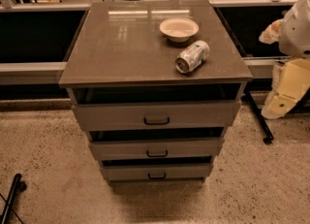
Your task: Open bottom drawer
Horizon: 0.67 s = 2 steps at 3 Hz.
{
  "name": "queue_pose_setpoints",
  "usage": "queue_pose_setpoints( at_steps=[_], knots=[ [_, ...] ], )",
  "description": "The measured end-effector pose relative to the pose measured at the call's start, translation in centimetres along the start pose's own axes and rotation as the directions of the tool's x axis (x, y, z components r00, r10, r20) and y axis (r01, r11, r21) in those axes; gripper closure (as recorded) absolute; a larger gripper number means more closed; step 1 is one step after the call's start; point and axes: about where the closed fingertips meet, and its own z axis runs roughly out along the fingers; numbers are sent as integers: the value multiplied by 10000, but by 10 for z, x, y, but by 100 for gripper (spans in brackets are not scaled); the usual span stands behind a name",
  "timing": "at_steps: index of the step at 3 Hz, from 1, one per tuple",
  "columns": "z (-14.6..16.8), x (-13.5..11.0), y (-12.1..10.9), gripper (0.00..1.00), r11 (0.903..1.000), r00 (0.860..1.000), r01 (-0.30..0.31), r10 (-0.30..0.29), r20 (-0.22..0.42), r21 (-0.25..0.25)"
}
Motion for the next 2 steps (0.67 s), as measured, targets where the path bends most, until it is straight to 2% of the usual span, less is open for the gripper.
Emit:
queue_pose_setpoints(
  at_steps=[1,2],
  knots=[
    [71,9,7,0,9915,9921,-585,708,1041,-1165],
    [153,28,33,0,9783,9768,-1051,1353,1663,-1787]
  ],
)
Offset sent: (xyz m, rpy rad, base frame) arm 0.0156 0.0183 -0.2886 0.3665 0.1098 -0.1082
